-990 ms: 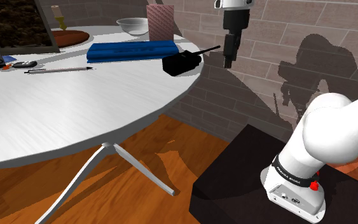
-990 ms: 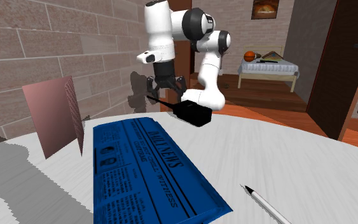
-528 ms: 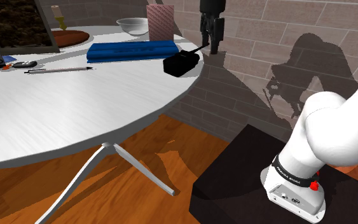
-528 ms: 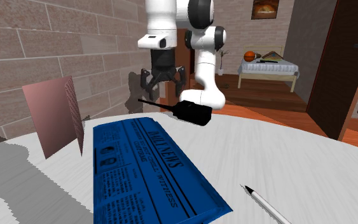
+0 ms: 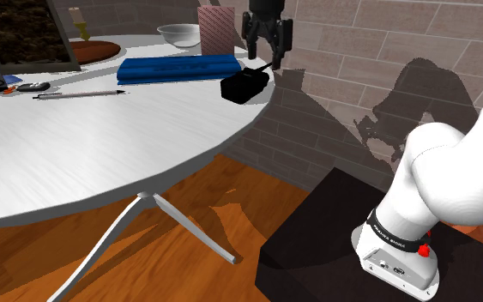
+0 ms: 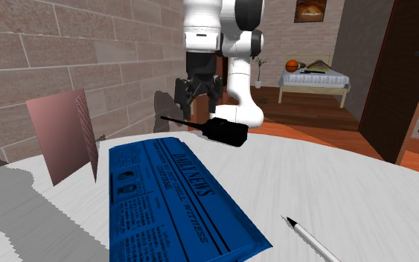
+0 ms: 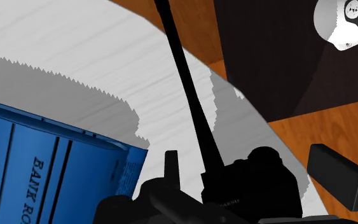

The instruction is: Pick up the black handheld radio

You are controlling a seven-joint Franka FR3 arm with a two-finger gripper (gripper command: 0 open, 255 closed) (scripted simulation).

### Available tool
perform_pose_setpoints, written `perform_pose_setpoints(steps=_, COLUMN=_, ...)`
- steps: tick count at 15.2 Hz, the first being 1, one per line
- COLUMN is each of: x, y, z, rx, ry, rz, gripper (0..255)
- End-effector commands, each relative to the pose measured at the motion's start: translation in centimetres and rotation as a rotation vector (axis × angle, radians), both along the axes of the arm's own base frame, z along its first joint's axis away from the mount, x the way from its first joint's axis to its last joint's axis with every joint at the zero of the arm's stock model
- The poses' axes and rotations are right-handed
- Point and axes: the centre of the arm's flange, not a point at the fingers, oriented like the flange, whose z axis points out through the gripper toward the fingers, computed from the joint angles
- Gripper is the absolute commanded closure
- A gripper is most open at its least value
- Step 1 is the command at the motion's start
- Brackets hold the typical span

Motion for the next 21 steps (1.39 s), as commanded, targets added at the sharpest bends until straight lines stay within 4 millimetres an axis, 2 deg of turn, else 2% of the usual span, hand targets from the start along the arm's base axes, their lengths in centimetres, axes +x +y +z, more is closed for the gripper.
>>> perform_pose_setpoints(steps=1, x=0.0, y=0.0, z=-0.9, rx=0.0, ry=-0.001, rz=0.006, gripper=0)
perform_pose_setpoints(steps=5, x=0.0, y=0.0, z=-2.3, rx=0.0, ry=-0.001, rz=0.006, gripper=0)
perform_pose_setpoints(steps=6, x=0.0, y=0.0, z=-2.3, rx=0.0, ry=-0.001, rz=0.006, gripper=255)
perform_pose_setpoints(steps=15, x=0.0, y=0.0, z=-2.3, rx=0.0, ry=-0.001, rz=0.006, gripper=255)
perform_pose_setpoints(steps=21, x=0.0, y=0.0, z=0.9, rx=0.0, ry=-0.001, rz=0.006, gripper=255)
